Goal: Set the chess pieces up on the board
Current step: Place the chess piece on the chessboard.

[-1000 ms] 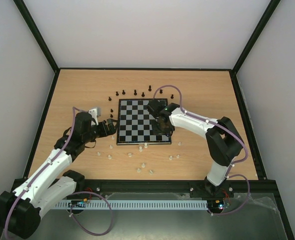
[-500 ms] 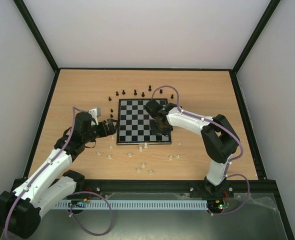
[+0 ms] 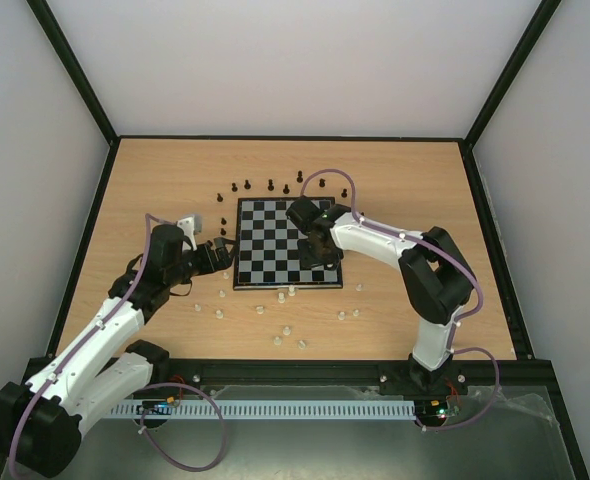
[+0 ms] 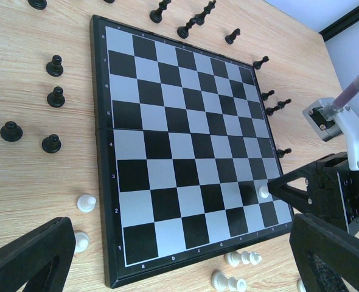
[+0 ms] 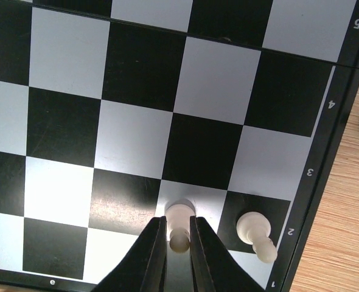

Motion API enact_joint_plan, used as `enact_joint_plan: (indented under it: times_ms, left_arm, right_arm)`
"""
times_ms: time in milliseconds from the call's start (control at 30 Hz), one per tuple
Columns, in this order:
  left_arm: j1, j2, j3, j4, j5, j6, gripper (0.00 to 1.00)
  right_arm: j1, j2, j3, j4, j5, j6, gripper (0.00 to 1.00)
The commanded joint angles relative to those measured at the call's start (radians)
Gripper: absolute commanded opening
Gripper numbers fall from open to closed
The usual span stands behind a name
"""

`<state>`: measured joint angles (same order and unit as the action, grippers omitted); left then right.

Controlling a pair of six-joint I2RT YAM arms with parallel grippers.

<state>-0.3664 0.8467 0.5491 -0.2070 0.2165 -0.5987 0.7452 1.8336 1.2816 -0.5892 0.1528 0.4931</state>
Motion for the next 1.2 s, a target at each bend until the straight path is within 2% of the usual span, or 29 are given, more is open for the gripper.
enact_joint_plan:
  times_ms: [0,433,1167]
  left_arm:
    - [-0.002,-0.007,-0.009,-0.008,-0.006,-0.001,1.00]
    - [-0.002,-0.005,-0.019,0.002,-0.004,-0.005,1.00]
    - [-0.002,0.001,-0.034,0.021,-0.004,-0.010,0.99]
  right_arm:
    - [0.006,0.022,0.022,-0.037,0.017,-0.013,0.12]
    - [0.006,0.016,-0.001,-0.043,0.035,-0.010,0.17]
    - [0.006,0.029,-0.031,-0.030,0.025,-0.015,0.18]
